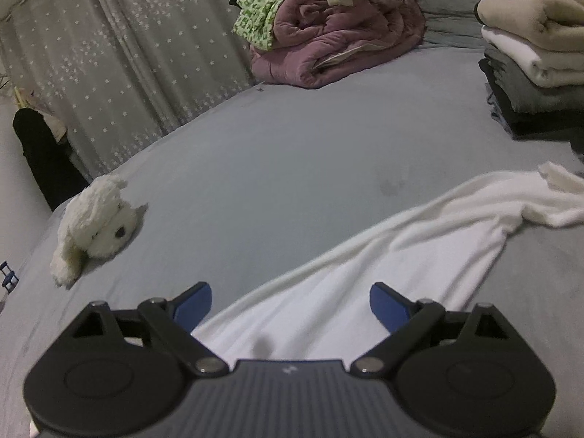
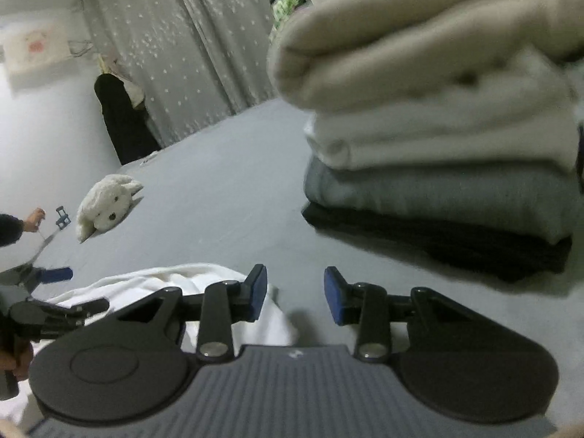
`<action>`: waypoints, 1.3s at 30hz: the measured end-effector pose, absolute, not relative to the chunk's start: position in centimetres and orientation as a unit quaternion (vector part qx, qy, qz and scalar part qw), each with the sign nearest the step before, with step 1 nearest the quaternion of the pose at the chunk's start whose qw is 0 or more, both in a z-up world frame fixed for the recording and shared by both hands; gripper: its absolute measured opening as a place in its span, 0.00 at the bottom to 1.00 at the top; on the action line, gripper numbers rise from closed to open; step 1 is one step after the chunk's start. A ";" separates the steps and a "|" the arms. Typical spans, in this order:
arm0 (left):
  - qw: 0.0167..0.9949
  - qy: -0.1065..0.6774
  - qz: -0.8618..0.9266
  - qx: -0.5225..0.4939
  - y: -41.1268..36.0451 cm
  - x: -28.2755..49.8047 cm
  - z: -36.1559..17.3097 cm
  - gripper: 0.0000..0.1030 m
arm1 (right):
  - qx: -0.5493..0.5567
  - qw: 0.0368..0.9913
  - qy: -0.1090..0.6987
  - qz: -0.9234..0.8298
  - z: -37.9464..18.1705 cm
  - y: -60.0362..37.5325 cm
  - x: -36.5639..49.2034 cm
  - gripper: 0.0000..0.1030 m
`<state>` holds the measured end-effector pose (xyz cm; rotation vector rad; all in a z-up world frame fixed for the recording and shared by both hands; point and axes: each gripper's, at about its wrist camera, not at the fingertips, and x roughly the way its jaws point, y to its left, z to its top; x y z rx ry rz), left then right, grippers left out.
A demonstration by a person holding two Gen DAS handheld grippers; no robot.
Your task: Fold clothes
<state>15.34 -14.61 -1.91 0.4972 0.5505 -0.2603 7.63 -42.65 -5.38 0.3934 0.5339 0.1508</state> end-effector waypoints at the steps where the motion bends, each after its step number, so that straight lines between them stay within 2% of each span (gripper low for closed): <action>1: 0.924 0.266 -0.130 0.242 -14.8 15.6 -1.9 0.92 | 0.190 0.941 0.267 0.081 -5.5 -42.3 7.8 0.38; 4: 0.925 0.260 -0.134 0.243 -15.5 16.7 -1.7 0.92 | 0.170 0.939 0.282 0.094 -5.5 -41.0 8.3 0.39; 6: 0.924 0.260 -0.139 0.242 -15.9 17.4 -1.9 0.92 | 0.146 0.941 0.288 0.101 -5.3 -40.0 8.5 0.36; 8: 0.923 0.262 -0.145 0.241 -16.5 18.1 -2.0 0.90 | 0.122 0.942 0.293 0.112 -5.3 -39.2 8.2 0.09; 10: 0.920 0.265 -0.150 0.249 -17.0 18.8 -2.4 0.85 | 0.108 0.945 0.291 0.102 -5.2 -39.1 7.2 0.04; 13: 0.916 0.260 -0.154 0.265 -17.8 19.6 -3.1 0.71 | 0.104 0.954 0.273 0.074 -4.9 -39.4 6.5 0.03; 14: 0.915 0.260 -0.155 0.266 -18.0 19.8 -3.2 0.59 | 0.105 0.957 0.264 0.065 -4.7 -39.7 6.4 0.03; 15: 0.915 0.261 -0.156 0.266 -18.2 20.1 -3.4 0.40 | 0.103 0.960 0.255 0.053 -4.5 -39.9 6.3 0.02; 16: 0.915 0.264 -0.155 0.265 -18.4 20.4 -3.5 0.29 | 0.098 0.964 0.246 0.036 -4.3 -40.0 6.2 0.02; 17: 0.914 0.268 -0.151 0.264 -18.7 20.7 -3.7 0.06 | 0.090 0.967 0.238 0.015 -4.1 -40.1 6.1 0.02; 18: 0.914 0.272 -0.147 0.264 -19.0 21.0 -3.9 0.00 | 0.077 0.970 0.231 -0.009 -4.0 -40.2 6.0 0.02; 29: 0.922 0.261 -0.116 0.260 -20.6 22.4 -4.0 0.00 | 0.086 0.971 0.182 -0.127 -4.5 -43.3 5.6 0.01; 34: 0.921 0.279 -0.136 0.236 -20.0 21.6 -3.2 0.04 | 0.088 0.966 0.212 -0.116 -5.4 -43.9 6.6 0.03; 35: 0.920 0.279 -0.142 0.237 -19.9 21.2 -2.9 0.07 | 0.097 0.966 0.213 -0.112 -5.4 -44.2 6.5 0.07; 37: 0.918 0.273 -0.151 0.244 -19.7 20.0 -2.4 0.20 | 0.119 0.965 0.209 -0.101 -5.4 -44.9 6.1 0.12; 38: 0.918 0.269 -0.155 0.246 -19.5 19.3 -2.1 0.29 | 0.128 0.964 0.210 -0.098 -5.3 -45.1 5.9 0.14; 39: 0.918 0.264 -0.159 0.248 -19.3 18.7 -1.8 0.33 | 0.135 0.963 0.212 -0.095 -5.3 -45.3 5.5 0.15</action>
